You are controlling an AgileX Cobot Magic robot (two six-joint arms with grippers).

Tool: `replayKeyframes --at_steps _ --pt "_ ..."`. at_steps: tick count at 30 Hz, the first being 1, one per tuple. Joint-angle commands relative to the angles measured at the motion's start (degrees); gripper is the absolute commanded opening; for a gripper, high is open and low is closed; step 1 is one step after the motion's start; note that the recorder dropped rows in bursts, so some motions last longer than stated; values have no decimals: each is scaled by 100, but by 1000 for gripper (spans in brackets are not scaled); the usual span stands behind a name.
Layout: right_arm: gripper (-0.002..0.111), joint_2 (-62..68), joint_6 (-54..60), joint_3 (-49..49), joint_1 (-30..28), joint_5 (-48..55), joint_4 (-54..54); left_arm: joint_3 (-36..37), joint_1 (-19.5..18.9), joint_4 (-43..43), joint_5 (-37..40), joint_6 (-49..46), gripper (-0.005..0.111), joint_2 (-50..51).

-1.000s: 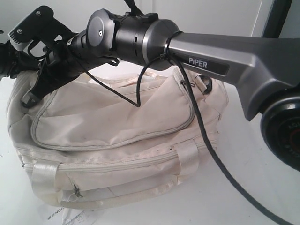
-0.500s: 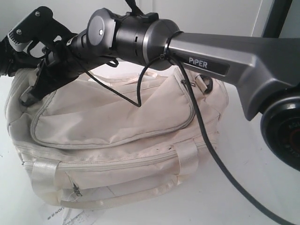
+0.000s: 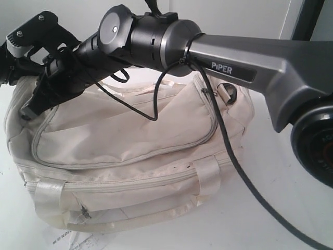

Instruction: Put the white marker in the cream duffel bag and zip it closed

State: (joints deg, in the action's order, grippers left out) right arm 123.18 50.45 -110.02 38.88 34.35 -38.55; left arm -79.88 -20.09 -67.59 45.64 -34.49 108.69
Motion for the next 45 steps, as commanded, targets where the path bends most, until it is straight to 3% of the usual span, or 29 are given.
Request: replayKeyframes --at_steps 1,45 --pt "0 -140 -8 -8 56 881 -202 -26 -91 -437 -604 20 0 8" --pt "0 -140 -8 -8 56 1840 -510 -26 -91 -474 -516 20 0 8"
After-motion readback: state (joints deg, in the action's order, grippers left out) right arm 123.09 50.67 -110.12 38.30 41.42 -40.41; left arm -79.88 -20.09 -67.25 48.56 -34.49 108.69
